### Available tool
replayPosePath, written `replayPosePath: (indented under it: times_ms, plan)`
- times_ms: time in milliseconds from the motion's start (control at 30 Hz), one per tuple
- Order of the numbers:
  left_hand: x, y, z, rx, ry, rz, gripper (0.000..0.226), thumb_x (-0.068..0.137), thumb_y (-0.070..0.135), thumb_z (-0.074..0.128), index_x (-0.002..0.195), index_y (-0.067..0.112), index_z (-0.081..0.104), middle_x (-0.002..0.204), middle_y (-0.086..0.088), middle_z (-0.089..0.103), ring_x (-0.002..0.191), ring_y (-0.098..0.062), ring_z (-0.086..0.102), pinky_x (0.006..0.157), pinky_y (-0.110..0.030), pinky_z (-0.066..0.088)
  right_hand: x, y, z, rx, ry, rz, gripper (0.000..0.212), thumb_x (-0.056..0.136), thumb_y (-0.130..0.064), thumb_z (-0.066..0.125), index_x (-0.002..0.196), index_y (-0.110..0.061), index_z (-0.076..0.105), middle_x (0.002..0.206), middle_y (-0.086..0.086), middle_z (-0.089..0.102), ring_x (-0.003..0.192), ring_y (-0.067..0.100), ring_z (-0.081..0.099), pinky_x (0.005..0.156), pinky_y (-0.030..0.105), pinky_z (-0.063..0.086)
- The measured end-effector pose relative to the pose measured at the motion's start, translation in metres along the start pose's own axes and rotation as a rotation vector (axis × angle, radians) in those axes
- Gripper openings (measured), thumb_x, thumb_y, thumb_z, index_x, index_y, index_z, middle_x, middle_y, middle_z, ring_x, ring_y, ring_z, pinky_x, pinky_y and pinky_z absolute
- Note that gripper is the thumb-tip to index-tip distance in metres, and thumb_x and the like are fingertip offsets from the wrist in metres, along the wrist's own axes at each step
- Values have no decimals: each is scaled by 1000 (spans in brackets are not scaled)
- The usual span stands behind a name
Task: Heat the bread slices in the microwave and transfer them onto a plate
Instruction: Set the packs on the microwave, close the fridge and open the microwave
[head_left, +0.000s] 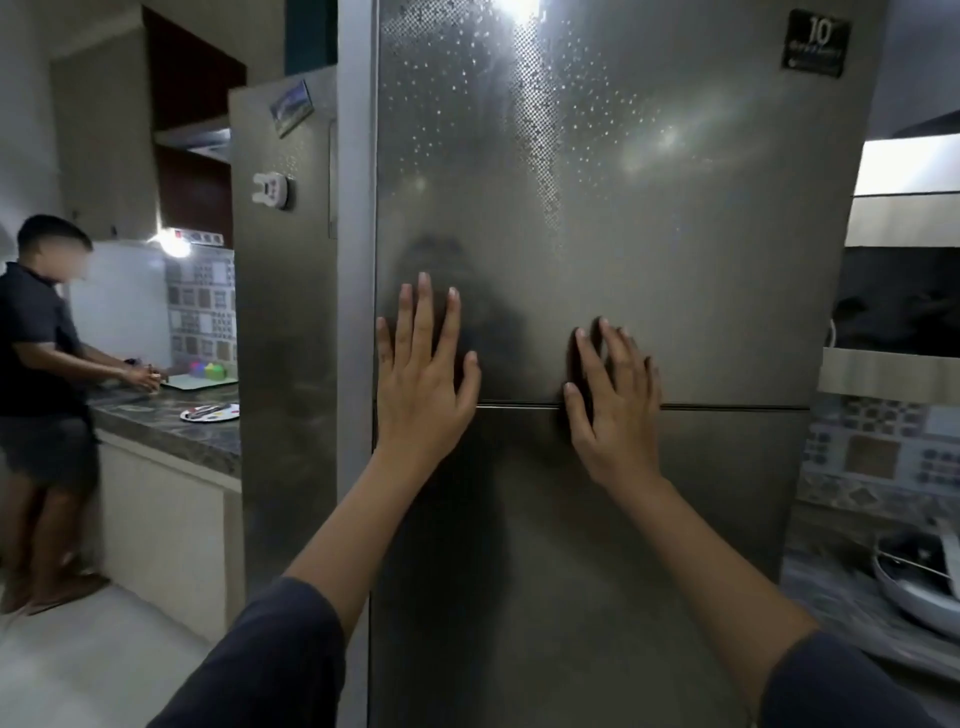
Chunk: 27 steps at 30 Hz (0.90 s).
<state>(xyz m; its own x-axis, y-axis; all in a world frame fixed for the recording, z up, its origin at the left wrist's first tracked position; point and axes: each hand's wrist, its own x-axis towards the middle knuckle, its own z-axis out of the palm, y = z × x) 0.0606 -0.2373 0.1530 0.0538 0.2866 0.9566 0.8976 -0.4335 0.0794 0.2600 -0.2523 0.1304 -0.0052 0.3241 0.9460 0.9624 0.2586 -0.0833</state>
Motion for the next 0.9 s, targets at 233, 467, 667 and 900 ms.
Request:
replayPosePath:
  times_ms: [233, 467, 667, 900]
  plan:
    - [20, -8, 61, -64, -70, 18, 65, 93, 45, 29, 149, 22, 4, 157, -3, -8, 144, -16, -12, 114, -50, -12, 23, 19, 33, -162, 56, 41, 56, 91, -41, 37, 144, -24, 30, 154, 3, 26, 143, 18, 13, 113, 54, 6]
    - [29, -16, 120, -127, -165, 72, 70, 93, 53, 26, 148, 22, -4, 156, 0, -15, 145, -18, -13, 114, -55, -11, 34, 35, 60, -356, -25, 81, 68, 90, -53, 34, 149, -29, 10, 159, -3, 4, 146, 18, -3, 113, 51, -12]
    - [35, -25, 158, -195, -296, 113, 72, 92, 54, 25, 146, 27, -12, 154, 2, -22, 142, -15, -21, 113, -54, -7, 34, 40, 78, -420, -67, 156, 69, 89, -52, 33, 150, -29, 10, 159, -3, 2, 145, 17, -5, 113, 48, -11]
    - [42, -30, 180, -212, -377, 118, 71, 85, 61, 10, 143, 31, -19, 150, 7, -31, 140, -14, -26, 112, -55, -7, 37, 45, 86, -485, -122, 177, 72, 88, -51, 37, 149, -28, 6, 159, -2, 0, 145, 19, -8, 112, 49, -11]
